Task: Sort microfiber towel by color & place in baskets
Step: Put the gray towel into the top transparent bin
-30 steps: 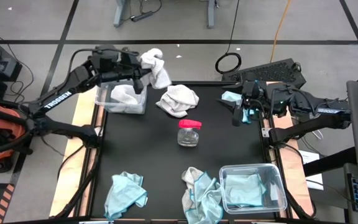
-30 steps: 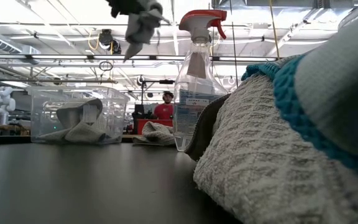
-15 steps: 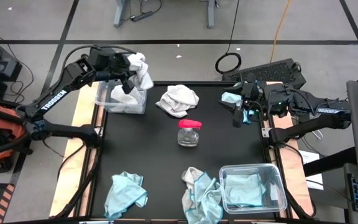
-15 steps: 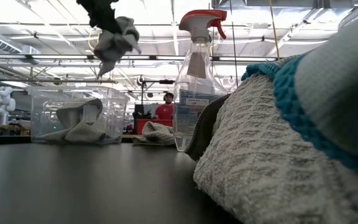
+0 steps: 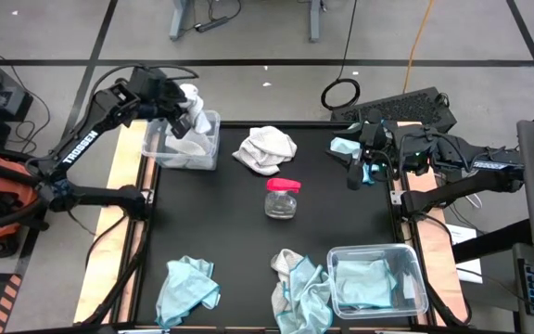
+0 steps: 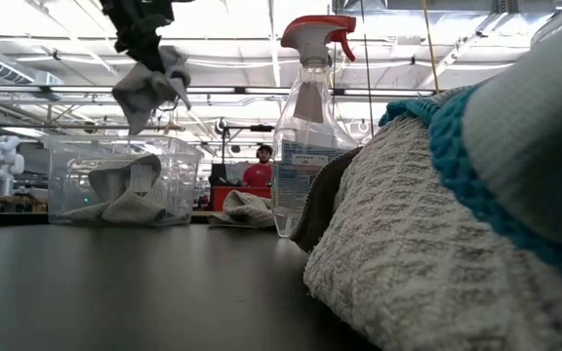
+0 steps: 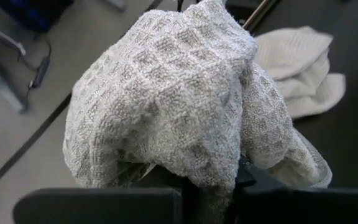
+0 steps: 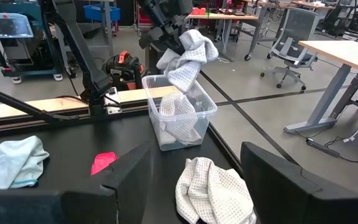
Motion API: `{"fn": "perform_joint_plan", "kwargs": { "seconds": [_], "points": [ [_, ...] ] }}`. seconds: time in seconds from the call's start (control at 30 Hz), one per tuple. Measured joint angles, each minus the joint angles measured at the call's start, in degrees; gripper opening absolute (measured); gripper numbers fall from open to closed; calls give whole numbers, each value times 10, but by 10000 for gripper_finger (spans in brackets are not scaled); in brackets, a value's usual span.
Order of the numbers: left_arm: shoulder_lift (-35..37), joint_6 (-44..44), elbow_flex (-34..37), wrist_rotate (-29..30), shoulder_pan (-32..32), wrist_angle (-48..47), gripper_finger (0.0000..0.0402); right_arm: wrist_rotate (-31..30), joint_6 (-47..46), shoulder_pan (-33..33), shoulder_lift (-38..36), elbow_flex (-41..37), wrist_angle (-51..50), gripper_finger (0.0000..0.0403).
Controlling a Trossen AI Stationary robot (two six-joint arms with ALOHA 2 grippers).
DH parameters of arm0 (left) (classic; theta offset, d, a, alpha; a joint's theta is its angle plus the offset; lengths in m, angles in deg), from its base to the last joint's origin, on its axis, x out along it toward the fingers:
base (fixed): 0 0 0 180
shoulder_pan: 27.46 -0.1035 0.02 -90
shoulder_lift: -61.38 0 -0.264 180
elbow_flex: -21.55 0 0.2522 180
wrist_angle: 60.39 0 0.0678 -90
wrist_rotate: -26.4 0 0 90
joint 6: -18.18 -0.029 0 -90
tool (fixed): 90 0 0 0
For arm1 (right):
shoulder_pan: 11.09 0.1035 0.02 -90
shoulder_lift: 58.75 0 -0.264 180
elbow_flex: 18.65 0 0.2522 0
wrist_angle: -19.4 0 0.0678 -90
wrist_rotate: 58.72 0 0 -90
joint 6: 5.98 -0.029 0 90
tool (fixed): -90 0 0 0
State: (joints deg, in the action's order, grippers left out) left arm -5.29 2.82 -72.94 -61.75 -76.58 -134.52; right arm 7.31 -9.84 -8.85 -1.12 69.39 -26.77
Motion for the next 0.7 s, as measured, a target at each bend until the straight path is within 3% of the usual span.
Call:
{"fn": "perform_joint_plan", "kwargs": {
  "seconds": [0.7],
  "points": [
    [-1,56,130,-2,-56,2,37,0,0,0,0,0,-5,231]
  ]
}}
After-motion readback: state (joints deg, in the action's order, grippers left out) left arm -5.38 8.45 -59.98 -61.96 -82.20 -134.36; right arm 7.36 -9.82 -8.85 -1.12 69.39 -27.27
